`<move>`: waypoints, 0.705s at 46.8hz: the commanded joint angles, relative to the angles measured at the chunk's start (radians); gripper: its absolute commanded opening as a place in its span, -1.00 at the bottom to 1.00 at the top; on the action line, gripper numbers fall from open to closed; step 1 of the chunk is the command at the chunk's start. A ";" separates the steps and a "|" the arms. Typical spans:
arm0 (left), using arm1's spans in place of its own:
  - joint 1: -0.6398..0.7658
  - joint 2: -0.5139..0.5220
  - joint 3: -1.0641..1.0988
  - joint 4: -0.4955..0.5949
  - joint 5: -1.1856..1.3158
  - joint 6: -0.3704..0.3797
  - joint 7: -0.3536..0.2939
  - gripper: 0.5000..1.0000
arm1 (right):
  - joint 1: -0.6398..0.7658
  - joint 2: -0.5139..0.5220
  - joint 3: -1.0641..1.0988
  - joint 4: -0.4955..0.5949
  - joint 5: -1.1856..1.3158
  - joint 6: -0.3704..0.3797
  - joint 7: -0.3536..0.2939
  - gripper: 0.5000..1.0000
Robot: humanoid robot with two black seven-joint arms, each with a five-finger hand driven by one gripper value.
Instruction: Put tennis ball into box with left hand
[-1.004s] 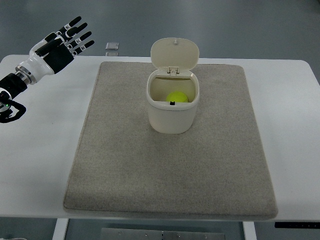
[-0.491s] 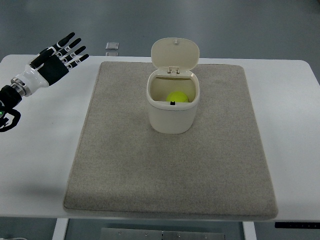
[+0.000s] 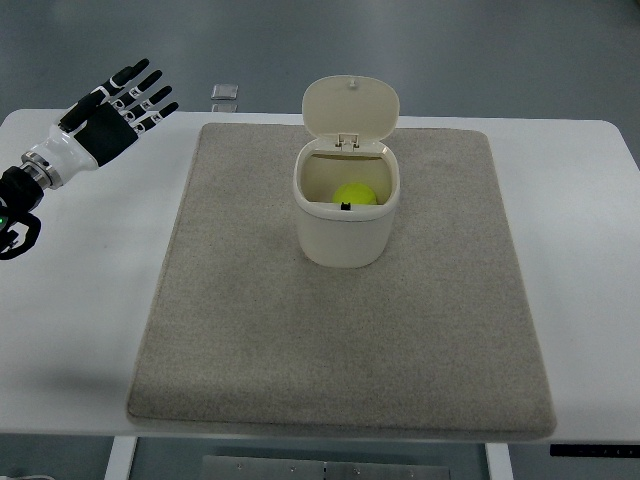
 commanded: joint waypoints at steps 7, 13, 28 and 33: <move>0.000 0.001 -0.006 -0.005 0.001 -0.002 -0.002 0.97 | 0.000 0.000 0.000 0.000 0.000 0.000 0.000 0.61; 0.000 0.001 -0.018 -0.006 0.002 -0.002 0.000 0.97 | 0.000 0.000 0.000 0.000 0.001 0.000 0.000 0.60; -0.001 0.001 -0.020 -0.008 0.004 -0.003 0.000 0.97 | 0.000 0.000 0.002 0.003 0.000 0.000 0.000 0.60; -0.001 0.002 -0.020 -0.008 0.004 -0.003 0.000 0.97 | 0.000 0.000 0.000 0.003 -0.002 -0.004 0.000 0.60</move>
